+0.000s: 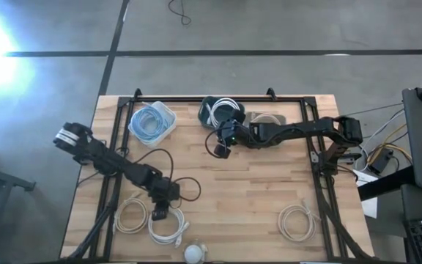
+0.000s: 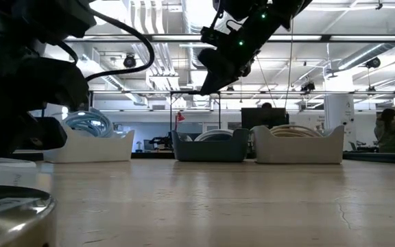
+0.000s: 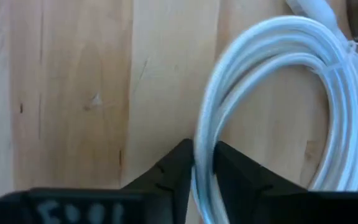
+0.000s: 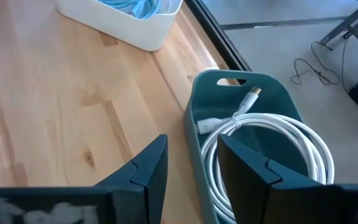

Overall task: Pick & Place USB Port
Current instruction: Put the white charger cable into the blue bin

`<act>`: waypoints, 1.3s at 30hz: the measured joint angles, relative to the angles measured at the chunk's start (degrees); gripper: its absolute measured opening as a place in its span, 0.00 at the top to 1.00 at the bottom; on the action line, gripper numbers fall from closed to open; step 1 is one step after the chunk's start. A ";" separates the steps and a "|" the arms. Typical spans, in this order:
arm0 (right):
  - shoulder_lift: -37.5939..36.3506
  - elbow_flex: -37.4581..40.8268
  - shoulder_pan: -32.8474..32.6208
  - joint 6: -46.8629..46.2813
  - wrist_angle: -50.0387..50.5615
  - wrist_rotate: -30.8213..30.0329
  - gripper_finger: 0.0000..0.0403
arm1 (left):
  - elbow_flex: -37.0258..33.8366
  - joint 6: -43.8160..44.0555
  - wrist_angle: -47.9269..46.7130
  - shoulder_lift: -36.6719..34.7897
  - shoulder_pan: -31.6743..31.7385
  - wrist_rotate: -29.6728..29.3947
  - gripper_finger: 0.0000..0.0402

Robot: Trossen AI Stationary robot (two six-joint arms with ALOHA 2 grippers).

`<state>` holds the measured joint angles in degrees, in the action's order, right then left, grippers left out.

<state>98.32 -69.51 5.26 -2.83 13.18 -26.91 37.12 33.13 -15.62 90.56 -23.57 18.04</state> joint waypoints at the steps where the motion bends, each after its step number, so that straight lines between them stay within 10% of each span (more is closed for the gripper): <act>1: 0.00 0.08 0.00 -0.01 0.02 0.00 0.67 | 0.01 -0.40 0.00 -0.12 0.00 0.13 0.82; 8: 0.00 0.45 0.07 -2.36 -0.37 7.09 0.68 | 1.00 -1.35 -3.30 -5.84 1.11 -5.25 0.96; 17: 0.02 3.28 -0.16 -7.40 -13.12 26.84 0.70 | 6.58 -8.69 -15.06 -14.13 3.33 -35.67 0.97; 23: 0.02 6.28 -0.17 -10.75 -20.06 28.27 0.70 | 9.03 -16.38 -14.81 -15.72 4.58 -52.31 0.95; 39: 0.02 8.25 -1.79 -13.72 -22.96 27.97 0.71 | 10.08 -28.06 0.95 -11.16 13.77 -54.12 0.96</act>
<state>98.35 -61.25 3.46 -16.56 -9.78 1.07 47.20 5.06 -14.66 79.40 -9.80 -36.07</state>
